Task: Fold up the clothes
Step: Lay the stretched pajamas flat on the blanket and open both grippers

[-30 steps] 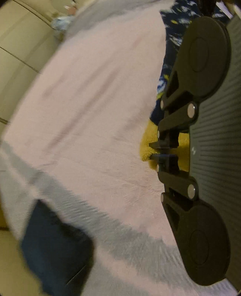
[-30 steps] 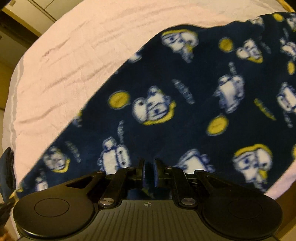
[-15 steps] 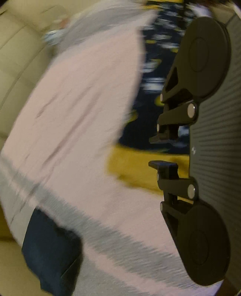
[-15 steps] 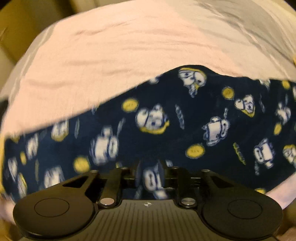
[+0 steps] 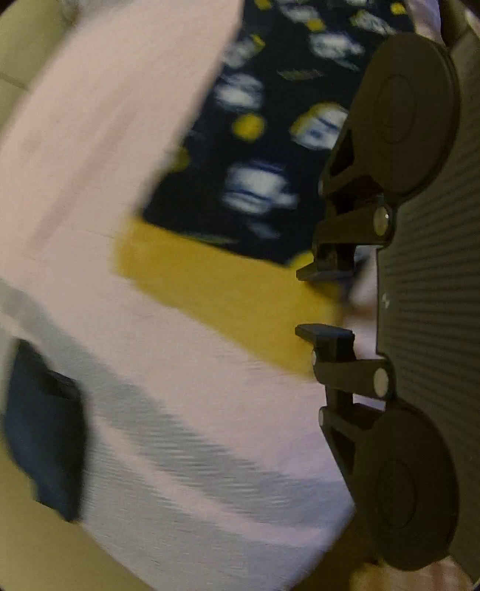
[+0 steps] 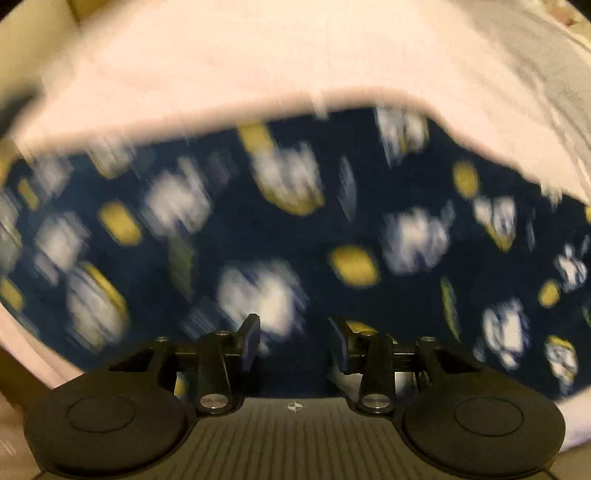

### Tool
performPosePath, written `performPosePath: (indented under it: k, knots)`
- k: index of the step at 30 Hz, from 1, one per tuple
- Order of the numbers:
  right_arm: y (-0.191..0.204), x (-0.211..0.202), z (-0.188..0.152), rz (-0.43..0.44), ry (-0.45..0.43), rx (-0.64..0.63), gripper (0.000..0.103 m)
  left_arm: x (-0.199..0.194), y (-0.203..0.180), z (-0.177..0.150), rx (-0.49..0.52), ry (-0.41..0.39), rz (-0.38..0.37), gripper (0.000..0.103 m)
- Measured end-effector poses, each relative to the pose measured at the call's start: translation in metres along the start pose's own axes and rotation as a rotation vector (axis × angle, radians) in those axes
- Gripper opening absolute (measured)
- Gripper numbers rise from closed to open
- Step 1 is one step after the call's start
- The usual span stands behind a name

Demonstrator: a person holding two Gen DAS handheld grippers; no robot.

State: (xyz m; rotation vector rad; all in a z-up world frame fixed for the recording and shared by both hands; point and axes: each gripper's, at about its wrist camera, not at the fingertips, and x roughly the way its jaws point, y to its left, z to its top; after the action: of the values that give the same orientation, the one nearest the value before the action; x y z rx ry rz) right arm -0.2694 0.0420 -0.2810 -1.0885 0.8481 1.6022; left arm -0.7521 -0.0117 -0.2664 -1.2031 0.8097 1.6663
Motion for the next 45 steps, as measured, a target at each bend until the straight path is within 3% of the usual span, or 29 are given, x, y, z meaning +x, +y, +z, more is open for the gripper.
performPosePath:
  k: [9,14,21,28,35,45]
  knots:
    - [-0.068,-0.051,0.010,0.019,-0.034,-0.005,0.041,-0.064,-0.116,-0.049,-0.052,0.047,0.035,0.025]
    - [-0.083,-0.067,0.016,-0.032,0.033,-0.063,0.043,-0.095,-0.177,-0.055,-0.035,0.026,0.065,0.029]
    - [-0.108,-0.076,0.003,-0.016,0.093,-0.011,0.043,-0.122,-0.233,-0.074,0.051,0.006,0.068,0.032]
    - [-0.129,-0.093,-0.006,-0.026,0.086,0.007,0.043,-0.134,-0.258,-0.093,0.109,0.015,0.049,0.032]
    - [-0.157,-0.101,-0.021,-0.063,0.109,0.108,0.043,-0.137,-0.266,-0.097,0.166,0.016,0.028,0.032]
    - [-0.135,-0.124,-0.019,-0.123,0.067,0.150,0.043,-0.135,-0.243,-0.078,0.224,-0.002,-0.007,0.032]
